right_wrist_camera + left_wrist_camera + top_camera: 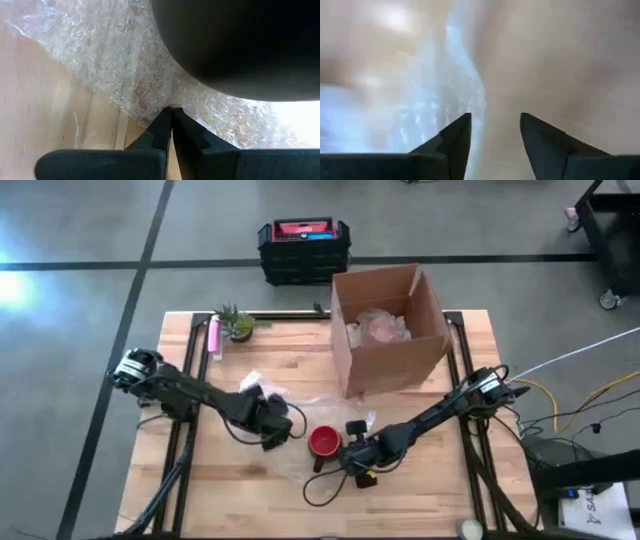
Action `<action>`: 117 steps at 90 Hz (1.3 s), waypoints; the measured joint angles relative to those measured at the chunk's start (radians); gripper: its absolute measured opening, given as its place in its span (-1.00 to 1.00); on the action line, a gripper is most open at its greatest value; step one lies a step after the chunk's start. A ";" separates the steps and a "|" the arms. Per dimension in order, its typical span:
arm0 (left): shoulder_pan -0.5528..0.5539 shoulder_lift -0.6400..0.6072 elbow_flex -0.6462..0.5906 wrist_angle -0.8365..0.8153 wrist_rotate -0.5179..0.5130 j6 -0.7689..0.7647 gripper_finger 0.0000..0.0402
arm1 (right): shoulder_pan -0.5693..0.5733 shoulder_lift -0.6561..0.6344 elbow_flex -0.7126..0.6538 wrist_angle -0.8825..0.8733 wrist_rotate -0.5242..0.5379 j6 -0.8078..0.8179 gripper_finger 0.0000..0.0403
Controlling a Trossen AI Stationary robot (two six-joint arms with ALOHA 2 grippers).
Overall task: Wrap mug
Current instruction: Wrap the black mug with transparent bubble wrap
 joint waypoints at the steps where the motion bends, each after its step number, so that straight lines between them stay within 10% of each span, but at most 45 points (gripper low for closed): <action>1: 0.000 -0.002 0.004 -0.015 -0.028 -0.001 -0.29 | 0.000 0.000 0.000 0.000 0.000 0.000 -0.99; 18: 0.014 -0.034 0.045 -0.108 -0.356 -0.013 -0.43 | 0.000 0.000 0.000 -0.001 -0.001 -0.002 -0.99; 43: -0.041 -0.093 0.217 -0.106 0.052 -0.045 -0.57 | 0.000 -0.002 -0.014 -0.003 -0.002 0.022 -0.99; 64: -0.094 -0.098 0.033 -0.026 0.286 -0.171 -0.62 | 0.006 -0.002 -0.016 0.003 -0.009 0.029 -0.99; 117: -0.183 -0.082 -0.314 0.776 0.368 -0.399 -0.63 | 0.042 -0.071 -0.021 -0.280 -0.075 0.039 -0.99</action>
